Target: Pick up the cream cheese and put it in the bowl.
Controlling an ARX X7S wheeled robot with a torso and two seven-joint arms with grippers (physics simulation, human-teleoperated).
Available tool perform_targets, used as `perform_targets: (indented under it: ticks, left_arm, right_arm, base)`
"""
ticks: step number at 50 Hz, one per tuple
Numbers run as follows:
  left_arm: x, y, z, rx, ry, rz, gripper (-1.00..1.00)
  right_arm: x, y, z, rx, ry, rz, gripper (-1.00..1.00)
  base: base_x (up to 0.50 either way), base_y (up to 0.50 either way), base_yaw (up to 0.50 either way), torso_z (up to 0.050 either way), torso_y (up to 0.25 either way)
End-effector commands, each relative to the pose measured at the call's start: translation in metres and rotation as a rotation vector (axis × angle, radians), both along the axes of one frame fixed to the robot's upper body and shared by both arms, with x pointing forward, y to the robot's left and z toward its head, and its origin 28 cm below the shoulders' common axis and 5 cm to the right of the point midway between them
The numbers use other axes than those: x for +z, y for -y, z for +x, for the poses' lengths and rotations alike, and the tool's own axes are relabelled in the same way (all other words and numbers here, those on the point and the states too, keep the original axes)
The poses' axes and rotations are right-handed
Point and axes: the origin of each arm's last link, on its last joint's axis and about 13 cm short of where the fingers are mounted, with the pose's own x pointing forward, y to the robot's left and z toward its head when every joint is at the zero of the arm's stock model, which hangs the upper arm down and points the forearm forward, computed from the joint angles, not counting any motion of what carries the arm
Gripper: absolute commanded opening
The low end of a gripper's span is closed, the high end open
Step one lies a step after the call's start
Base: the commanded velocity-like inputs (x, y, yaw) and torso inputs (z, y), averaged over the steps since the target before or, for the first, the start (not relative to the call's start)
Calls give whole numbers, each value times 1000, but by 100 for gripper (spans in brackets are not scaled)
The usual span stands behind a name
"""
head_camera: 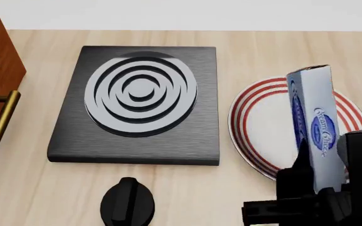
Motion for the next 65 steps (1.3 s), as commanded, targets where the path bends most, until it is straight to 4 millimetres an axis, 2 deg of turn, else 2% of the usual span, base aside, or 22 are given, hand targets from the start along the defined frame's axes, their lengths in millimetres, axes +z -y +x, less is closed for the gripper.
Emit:
perform_targets:
  ticks: [1, 29, 65]
  left_arm:
    - [0, 0, 0, -1, -1, -1, 100]
    - [0, 0, -1, -3, -3, 2, 100]
    - [-1, 1, 0, 1, -7, 11, 100]
  right_arm:
    - [7, 10, 1, -73, 53, 14, -100]
    - [0, 38, -10, -259, 0, 16, -100]
    - [-18, 50, -9, -309, -56, 46, -100]
  base:
    - [0, 0, 0, 0, 0]
    - [0, 0, 0, 0, 0]
    - [0, 0, 0, 0, 0]
